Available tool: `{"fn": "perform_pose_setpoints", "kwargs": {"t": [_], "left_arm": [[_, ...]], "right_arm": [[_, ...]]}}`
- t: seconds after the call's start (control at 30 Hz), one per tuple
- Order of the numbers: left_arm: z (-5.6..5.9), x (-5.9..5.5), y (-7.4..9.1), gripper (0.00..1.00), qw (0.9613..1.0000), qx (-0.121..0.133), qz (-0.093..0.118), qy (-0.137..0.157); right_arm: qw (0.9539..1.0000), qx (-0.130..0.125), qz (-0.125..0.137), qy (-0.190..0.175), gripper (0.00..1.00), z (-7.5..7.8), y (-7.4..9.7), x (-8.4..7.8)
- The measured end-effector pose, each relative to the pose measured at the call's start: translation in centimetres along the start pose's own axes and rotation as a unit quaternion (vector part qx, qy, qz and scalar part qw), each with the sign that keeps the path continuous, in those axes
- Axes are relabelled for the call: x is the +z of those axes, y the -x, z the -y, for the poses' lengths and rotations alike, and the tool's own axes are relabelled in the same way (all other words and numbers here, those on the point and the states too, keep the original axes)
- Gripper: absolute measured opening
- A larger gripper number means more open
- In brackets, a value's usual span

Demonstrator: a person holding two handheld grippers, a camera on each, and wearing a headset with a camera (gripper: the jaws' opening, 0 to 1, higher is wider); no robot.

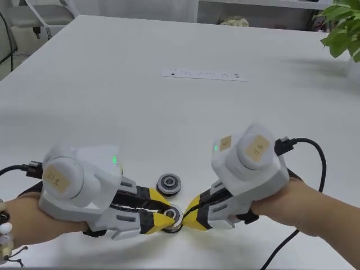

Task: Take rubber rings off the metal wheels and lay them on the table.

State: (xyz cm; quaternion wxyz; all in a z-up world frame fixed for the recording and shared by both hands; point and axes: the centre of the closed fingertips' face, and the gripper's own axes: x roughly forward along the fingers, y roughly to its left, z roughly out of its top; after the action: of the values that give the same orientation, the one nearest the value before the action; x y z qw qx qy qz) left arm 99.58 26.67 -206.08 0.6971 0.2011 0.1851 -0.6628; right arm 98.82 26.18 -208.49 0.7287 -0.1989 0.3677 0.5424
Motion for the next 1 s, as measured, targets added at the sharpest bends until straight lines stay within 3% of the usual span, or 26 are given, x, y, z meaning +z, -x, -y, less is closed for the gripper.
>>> {"fn": "perform_pose_setpoints", "kwargs": {"t": [0.1,0.2,0.27,0.33,0.4,0.57,0.67,0.77,1.0], "left_arm": [[0.0,0.0,0.0,0.08,1.0000,0.000,0.000,0.000],[0.0,0.0,0.0,0.08,1.0000,0.000,-0.001,0.001],[0.0,0.0,0.1,0.08,1.0000,0.001,-0.001,0.002],[-0.1,0.0,0.1,0.08,1.0000,0.001,-0.001,0.001],[-0.1,0.0,0.1,0.08,1.0000,0.001,-0.002,0.001],[-0.1,0.0,0.1,0.07,1.0000,0.002,-0.003,0.000],[-0.1,0.0,0.1,0.07,1.0000,0.002,-0.003,0.000],[-0.1,0.0,0.1,0.07,1.0000,0.003,-0.004,-0.001],[-0.1,-0.1,0.1,0.07,1.0000,0.003,-0.005,-0.003]], "right_arm": [[0.9999,-0.002,0.002,-0.010,0.00,0.2,0.0,0.0],[0.9982,-0.001,0.012,-0.058,0.00,0.3,-0.1,0.1],[0.9941,0.002,0.018,-0.107,0.00,0.5,0.0,0.0],[0.9850,0.008,0.021,-0.171,0.00,0.6,0.2,0.0],[0.9709,0.023,0.034,-0.236,0.00,0.8,0.4,0.1],[0.9527,0.041,0.077,-0.291,0.00,1.0,1.3,0.8],[0.9529,0.041,0.074,-0.291,0.00,0.8,1.2,0.9],[0.9573,0.037,0.069,-0.278,0.00,0.6,1.3,1.2],[0.9611,0.033,0.064,-0.267,0.00,0.6,1.3,1.2]]}}
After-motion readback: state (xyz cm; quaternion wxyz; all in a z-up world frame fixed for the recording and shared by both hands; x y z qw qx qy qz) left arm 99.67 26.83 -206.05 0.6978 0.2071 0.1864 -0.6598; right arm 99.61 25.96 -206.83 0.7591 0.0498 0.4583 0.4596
